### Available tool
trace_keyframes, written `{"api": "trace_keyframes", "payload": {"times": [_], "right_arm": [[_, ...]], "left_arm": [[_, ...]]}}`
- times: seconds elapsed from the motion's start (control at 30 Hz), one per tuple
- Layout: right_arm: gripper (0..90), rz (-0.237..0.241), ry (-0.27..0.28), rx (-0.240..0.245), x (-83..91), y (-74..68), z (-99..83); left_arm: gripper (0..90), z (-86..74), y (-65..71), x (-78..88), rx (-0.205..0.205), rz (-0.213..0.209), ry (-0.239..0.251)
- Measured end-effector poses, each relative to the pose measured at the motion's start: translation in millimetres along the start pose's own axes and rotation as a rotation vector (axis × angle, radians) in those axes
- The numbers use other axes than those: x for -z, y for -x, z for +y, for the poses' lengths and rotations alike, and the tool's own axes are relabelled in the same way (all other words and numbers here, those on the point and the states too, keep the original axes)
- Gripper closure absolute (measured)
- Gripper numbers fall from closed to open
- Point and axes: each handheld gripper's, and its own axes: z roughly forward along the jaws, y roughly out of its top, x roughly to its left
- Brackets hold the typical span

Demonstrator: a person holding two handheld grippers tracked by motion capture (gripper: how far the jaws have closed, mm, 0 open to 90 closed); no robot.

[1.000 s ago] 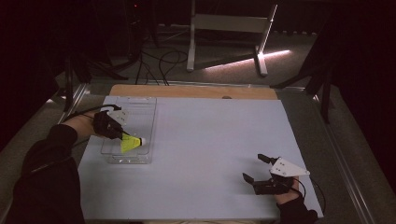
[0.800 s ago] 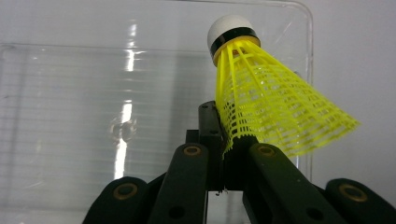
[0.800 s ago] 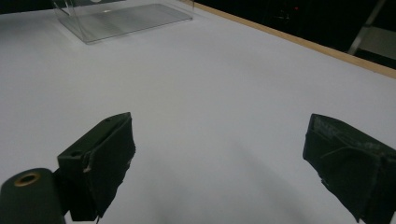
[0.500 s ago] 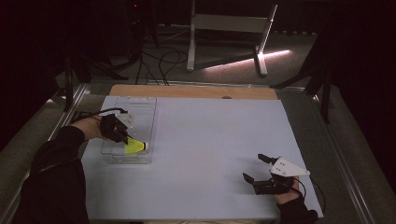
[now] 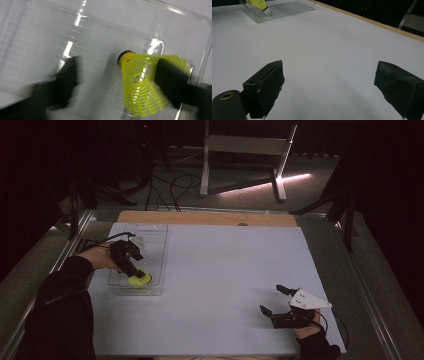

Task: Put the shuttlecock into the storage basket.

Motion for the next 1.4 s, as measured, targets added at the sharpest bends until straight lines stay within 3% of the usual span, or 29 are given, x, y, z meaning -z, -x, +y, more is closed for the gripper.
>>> {"api": "trace_keyframes", "payload": {"times": [0.03,0.1,0.23,0.47,0.53,0.57,0.63,0.67,0.73,1.0,1.4], "right_arm": [[8.8,0.000,0.000,0.000,0.0,0.0,0.0],[8.8,0.000,0.000,0.002,-0.1,0.1,0.1],[8.8,-0.001,0.000,0.003,-0.1,0.0,0.2],[8.8,-0.004,0.002,0.007,0.2,-0.5,0.7],[8.8,-0.004,0.001,0.007,0.2,-0.4,0.7],[8.8,-0.004,0.001,0.007,0.1,-0.5,0.7],[8.8,-0.003,0.000,0.008,0.1,-0.9,0.9],[8.8,-0.004,0.000,0.008,0.1,-1.0,0.9],[8.8,-0.005,0.001,0.007,0.3,-1.0,0.9],[8.8,-0.004,0.001,0.007,1.1,-1.1,1.0],[8.8,-0.005,0.001,0.008,0.9,-1.0,1.0]], "left_arm": [[11.9,0.3,0.3,0.6,0.019,0.009,0.000],[0.4,0.8,0.0,2.6,0.036,0.010,-0.018],[0.2,0.5,2.2,11.2,0.044,0.041,0.016],[0.1,3.5,9.2,21.6,0.083,0.001,0.103],[0.1,6.1,13.0,22.3,0.079,0.016,0.115],[0.1,7.8,15.2,22.6,0.081,-0.001,0.114],[0.1,11.7,19.2,23.9,0.087,0.018,0.117],[0.1,13.6,20.9,24.2,0.092,0.006,0.115],[0.1,17.0,26.0,23.6,0.072,0.017,0.122],[0.1,24.7,36.9,20.2,0.059,0.003,0.170],[0.1,47.3,53.7,10.4,0.099,-0.004,0.246]]}}
